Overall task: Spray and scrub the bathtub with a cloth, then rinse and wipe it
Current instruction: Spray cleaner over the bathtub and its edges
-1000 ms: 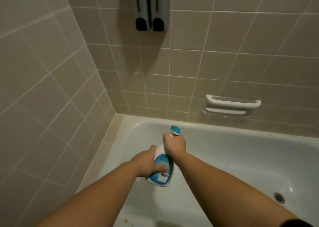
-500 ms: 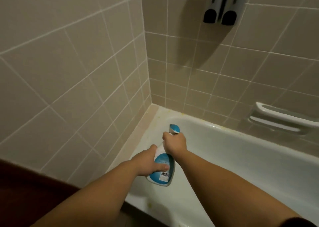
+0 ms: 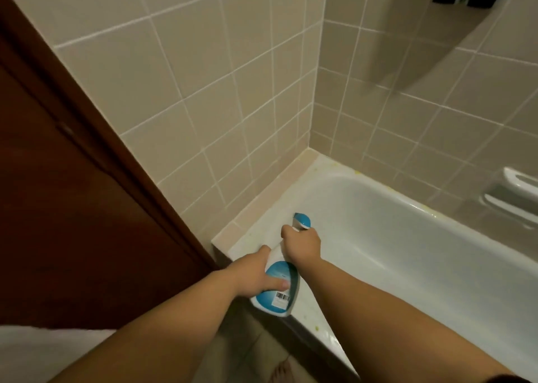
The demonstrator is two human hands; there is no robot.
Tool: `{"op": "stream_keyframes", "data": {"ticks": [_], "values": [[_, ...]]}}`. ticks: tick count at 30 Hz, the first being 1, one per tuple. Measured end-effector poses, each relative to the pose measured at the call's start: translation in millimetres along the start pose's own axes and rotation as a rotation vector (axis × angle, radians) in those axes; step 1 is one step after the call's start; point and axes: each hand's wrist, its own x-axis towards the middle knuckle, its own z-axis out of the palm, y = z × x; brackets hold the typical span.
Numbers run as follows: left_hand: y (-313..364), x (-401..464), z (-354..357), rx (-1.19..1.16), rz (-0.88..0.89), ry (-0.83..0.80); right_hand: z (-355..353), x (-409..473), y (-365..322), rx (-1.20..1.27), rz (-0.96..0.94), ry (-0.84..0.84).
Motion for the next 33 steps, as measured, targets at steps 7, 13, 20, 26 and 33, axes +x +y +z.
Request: {"op": "stream_keyframes", "data": {"ticks": [7, 13, 20, 26, 33], "values": [[-33.5, -60.3, 48.4, -0.063, -0.066, 0.003, 10.8, -59.1, 42.5, -0.037, 0.044, -0.097], [-37.6, -91.0, 70.3, 0.004, -0.078, -0.033, 11.7, -88.4, 70.1, -0.041, 0.097, -0.084], [-36.9, -101.8, 89.8, -0.003, -0.053, -0.118, 6.0, -107.9, 101.9, -0.009, 0.162, 0.006], [-52.3, -92.0, 112.0, 0.058, 0.004, -0.225, -1.6, -123.2, 133.2, 0.034, 0.261, 0.101], [-56.8, -89.2, 135.3, 0.163, 0.105, -0.329, -13.3, -148.9, 168.7, 0.155, 0.362, 0.219]]}}
